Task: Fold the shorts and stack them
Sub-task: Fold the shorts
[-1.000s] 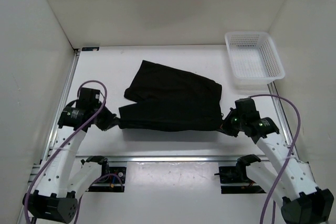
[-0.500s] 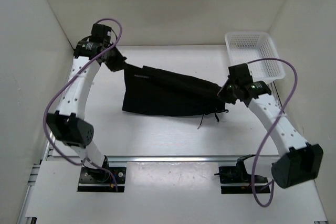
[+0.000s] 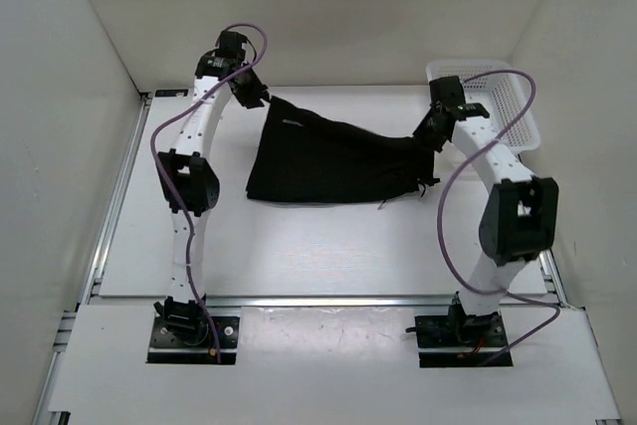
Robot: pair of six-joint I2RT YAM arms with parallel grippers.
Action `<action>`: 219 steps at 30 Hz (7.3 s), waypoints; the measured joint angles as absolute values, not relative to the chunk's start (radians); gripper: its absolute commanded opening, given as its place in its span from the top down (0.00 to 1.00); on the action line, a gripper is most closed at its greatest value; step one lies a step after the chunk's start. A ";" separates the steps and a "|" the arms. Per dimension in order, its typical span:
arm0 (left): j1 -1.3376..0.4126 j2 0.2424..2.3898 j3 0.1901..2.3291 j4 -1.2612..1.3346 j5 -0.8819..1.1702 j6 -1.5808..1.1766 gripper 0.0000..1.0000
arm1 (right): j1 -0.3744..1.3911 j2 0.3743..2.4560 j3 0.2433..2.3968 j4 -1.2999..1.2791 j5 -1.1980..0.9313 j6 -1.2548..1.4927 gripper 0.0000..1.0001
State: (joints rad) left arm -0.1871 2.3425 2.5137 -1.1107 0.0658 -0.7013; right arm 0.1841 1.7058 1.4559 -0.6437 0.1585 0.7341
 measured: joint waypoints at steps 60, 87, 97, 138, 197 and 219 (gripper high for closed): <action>-0.078 1.935 1.418 -0.852 0.027 -0.582 0.90 | 0.196 1.801 0.994 -0.067 -0.213 0.976 0.80; -0.032 1.457 0.945 -0.892 0.089 -0.611 0.40 | 0.397 1.157 0.596 -0.367 0.006 0.870 0.26; -0.039 1.422 1.051 -0.923 0.091 -0.632 0.11 | 0.260 0.981 0.583 -0.503 0.009 0.842 0.01; -0.039 1.524 1.081 -0.925 0.040 -0.615 0.15 | 0.086 1.331 0.579 -0.274 -0.254 0.698 0.58; -0.039 1.604 1.095 -0.906 0.043 -0.553 0.90 | 0.178 1.383 0.823 -0.313 -0.067 0.770 1.00; -0.228 1.900 1.219 -0.836 0.185 -0.630 0.90 | 0.631 1.517 1.380 -0.551 0.186 0.466 1.00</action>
